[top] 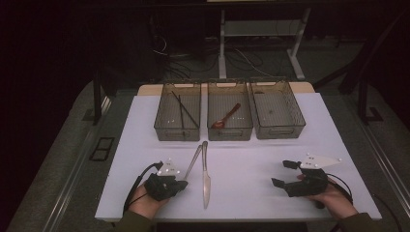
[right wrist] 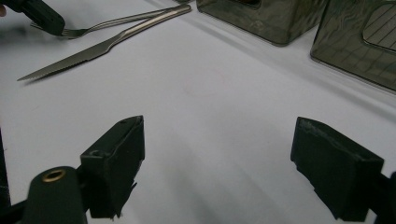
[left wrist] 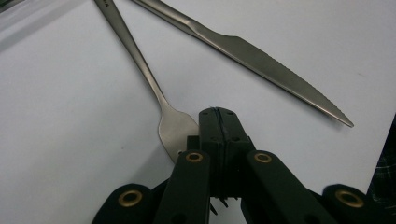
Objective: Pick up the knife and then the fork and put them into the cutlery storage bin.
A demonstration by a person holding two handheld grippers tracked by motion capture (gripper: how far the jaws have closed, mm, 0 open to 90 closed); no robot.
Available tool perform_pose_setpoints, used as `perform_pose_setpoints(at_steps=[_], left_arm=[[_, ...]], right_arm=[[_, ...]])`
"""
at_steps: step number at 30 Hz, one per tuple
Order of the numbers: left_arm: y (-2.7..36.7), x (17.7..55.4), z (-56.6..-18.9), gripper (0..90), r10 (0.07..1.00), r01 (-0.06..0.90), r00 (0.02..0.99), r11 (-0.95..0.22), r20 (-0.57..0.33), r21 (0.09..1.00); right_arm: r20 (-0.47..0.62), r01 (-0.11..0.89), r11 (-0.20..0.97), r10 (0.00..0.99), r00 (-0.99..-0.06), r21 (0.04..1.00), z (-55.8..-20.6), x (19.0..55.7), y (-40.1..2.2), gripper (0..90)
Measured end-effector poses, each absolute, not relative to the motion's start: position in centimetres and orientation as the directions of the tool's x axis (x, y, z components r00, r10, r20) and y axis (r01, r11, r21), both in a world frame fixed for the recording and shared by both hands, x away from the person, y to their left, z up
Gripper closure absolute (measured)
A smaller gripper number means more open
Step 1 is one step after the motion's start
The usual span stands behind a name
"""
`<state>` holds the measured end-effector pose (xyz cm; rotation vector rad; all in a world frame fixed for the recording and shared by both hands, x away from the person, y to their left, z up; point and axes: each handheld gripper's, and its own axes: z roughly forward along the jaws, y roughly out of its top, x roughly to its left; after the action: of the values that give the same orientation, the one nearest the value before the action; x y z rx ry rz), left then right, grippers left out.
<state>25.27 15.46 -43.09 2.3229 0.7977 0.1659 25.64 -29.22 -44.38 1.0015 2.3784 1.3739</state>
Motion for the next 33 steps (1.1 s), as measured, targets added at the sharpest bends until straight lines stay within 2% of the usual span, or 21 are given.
perform_pose_setpoints(at_steps=[3,6,14,17,33], left_arm=[[15.6,25.2,-43.1,88.9,0.596,0.506,0.799,-0.591,-0.083,0.629],[15.9,25.2,-42.9,89.0,0.610,0.493,0.792,-0.618,-0.022,0.612],[16.2,25.3,-43.1,88.9,0.607,0.527,0.786,-0.563,-0.114,0.636],[15.7,25.1,-43.3,88.9,0.590,0.518,0.800,-0.588,-0.110,0.621],[17.9,25.9,-43.1,89.0,0.670,0.539,0.742,-0.607,0.011,0.584]], right_arm=[[0.141,0.447,0.333,0.651,-0.746,0.830,-44.4,25.6,-29.2,16.9],[0.141,0.447,0.332,0.651,-0.746,0.830,-44.4,25.6,-29.2,16.9],[0.139,0.445,0.333,0.651,-0.747,0.831,-44.4,25.6,-29.2,16.9],[0.140,0.447,0.332,0.652,-0.745,0.830,-44.4,25.6,-29.2,16.9],[0.134,0.441,0.336,0.650,-0.748,0.832,-44.3,25.6,-29.2,16.9]])
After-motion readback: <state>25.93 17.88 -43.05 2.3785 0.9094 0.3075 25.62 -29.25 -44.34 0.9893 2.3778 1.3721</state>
